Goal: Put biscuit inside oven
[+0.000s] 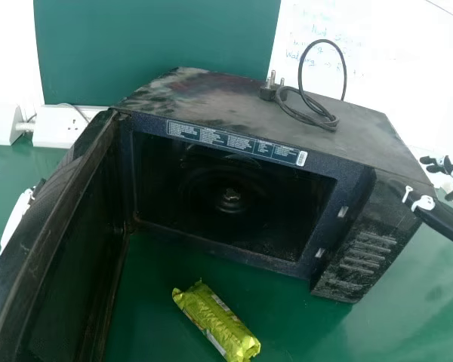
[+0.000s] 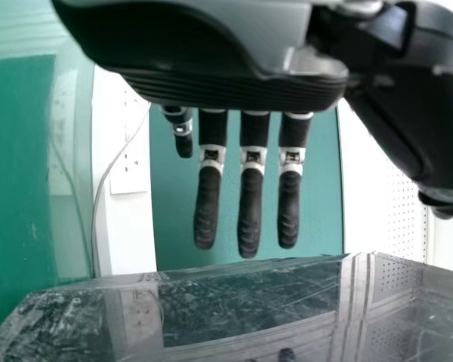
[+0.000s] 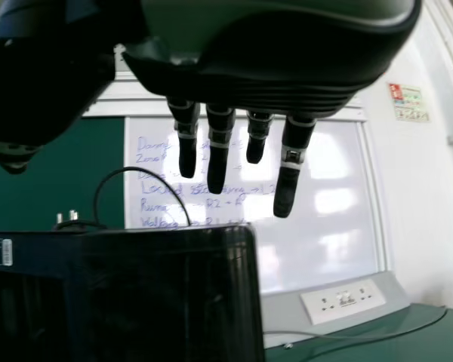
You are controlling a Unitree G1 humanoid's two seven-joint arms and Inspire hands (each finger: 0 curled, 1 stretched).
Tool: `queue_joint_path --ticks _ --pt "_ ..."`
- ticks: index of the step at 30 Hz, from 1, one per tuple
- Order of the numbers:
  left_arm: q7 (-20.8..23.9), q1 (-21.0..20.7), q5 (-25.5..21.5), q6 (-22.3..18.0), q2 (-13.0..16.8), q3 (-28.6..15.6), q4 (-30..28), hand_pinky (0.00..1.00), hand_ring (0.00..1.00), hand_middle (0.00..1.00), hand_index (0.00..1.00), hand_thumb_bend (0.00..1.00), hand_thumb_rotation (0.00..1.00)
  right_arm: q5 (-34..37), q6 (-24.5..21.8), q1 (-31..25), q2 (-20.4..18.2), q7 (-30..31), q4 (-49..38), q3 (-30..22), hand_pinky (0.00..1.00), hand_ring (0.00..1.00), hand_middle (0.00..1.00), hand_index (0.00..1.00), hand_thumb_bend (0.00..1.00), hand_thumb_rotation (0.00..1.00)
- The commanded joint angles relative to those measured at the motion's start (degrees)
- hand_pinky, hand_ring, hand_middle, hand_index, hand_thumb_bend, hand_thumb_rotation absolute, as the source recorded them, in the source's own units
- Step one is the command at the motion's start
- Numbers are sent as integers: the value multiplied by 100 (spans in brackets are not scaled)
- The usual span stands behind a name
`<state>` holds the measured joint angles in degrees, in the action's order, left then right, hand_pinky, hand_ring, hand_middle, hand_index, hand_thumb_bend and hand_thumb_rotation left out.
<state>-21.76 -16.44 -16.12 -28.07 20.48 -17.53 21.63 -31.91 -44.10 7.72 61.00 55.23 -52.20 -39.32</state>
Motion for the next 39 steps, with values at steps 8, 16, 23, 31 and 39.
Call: queue_joint_path --ticks 8,16,23,31,39 --pt "-12 85 -49 54 9 -49 -40 32 39 43 48 52 8 388 281 -150 219 135 -117 -253 71 86 90 94 98 62" --pt "-34 78 -61 35 6 -51 -36 31 38 43 48 52 7 720 405 -189 225 285 -133 -410 73 86 90 94 98 61" --pt "-49 78 -29 -35 27 -56 34 32 39 44 48 52 8 1408 411 -24 240 365 -218 -396 71 85 90 94 97 61" --pt "-56 49 -41 -47 13 -55 63 31 38 43 48 52 7 2182 1106 -154 187 325 -71 -626 71 85 88 92 90 59" --pt "-24 69 -55 44 2 -49 -13 31 38 43 48 52 8 2705 1384 -145 189 298 -30 -609 56 75 83 91 100 64"
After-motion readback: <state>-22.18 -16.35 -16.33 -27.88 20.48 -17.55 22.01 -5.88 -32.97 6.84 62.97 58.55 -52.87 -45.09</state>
